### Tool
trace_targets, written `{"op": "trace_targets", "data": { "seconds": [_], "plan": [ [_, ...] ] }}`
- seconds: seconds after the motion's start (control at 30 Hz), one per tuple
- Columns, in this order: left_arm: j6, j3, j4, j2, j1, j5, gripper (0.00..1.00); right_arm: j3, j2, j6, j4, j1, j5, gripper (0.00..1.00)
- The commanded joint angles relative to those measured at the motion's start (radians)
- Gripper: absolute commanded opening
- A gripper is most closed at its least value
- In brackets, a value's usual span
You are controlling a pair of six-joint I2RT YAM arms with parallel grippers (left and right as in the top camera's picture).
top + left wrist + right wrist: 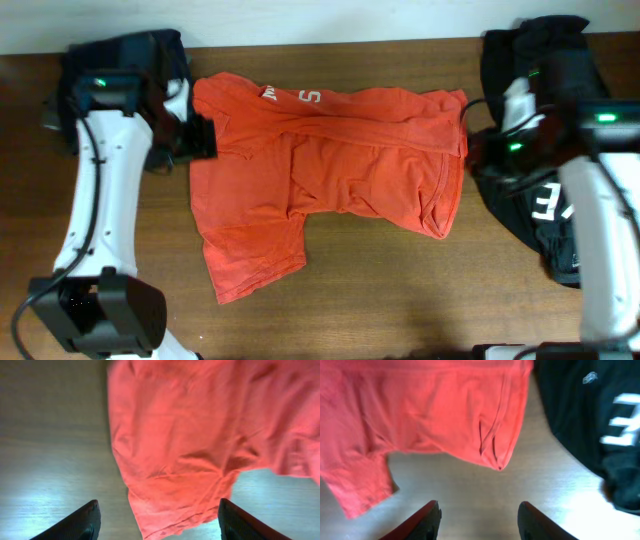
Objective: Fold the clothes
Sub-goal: 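Move both grippers to the t-shirt's lower sides and grasp the edges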
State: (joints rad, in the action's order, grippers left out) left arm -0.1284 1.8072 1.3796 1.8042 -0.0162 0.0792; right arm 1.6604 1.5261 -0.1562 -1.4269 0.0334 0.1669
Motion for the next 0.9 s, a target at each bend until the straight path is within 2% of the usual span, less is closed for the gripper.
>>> {"op": "trace_targets", "data": {
  "seconds": [0.0,0.17,0.37,0.57,0.87],
  "plan": [
    [-0.041,-0.183,-0.076,-0.084,0.003,0.011,0.75,-0.184,0.005,-0.040,0.087,-0.046,-0.004,0.54],
    [-0.086,-0.414,-0.229,-0.099,0.003,0.011,0.74,-0.402,0.005,-0.034,0.272,-0.100,-0.010,0.54],
    [-0.109,-0.612,-0.384,-0.099,0.003,0.010,0.70,-0.527,0.006,-0.034,0.376,-0.113,-0.025,0.54],
    [-0.107,-0.743,-0.467,-0.099,0.003,0.011,0.68,-0.557,0.006,-0.031,0.396,-0.111,-0.048,0.55],
    [-0.107,-0.818,-0.494,-0.099,0.003,0.011,0.68,-0.557,0.007,-0.016,0.410,-0.112,-0.064,0.55]
  ]
}}
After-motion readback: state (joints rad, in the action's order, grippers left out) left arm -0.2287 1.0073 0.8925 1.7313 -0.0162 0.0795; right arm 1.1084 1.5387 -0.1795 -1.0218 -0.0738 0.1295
